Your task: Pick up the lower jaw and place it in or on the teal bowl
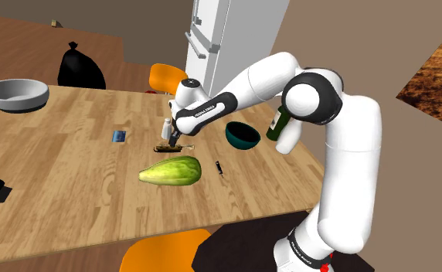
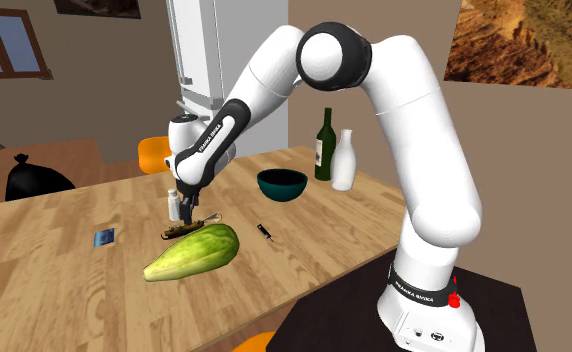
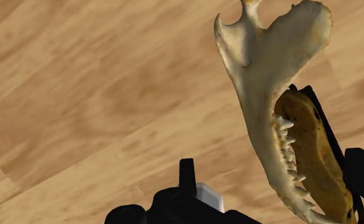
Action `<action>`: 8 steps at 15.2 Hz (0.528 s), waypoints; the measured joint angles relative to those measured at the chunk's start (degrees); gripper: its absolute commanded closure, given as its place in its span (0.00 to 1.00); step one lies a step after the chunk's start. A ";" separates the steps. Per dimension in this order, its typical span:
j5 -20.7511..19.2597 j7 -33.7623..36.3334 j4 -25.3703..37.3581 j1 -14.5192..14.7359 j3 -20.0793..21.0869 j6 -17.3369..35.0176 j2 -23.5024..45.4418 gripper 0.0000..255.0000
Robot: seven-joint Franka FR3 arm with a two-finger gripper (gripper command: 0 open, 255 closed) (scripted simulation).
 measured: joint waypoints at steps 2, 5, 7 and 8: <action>-0.01 0.00 0.06 -0.01 -0.01 0.08 0.13 0.00; -0.02 0.01 0.08 0.00 -0.01 0.09 0.15 1.00; 0.02 0.02 0.32 0.13 0.16 0.24 -0.11 1.00; 0.04 0.00 0.38 0.14 0.20 0.25 -0.22 1.00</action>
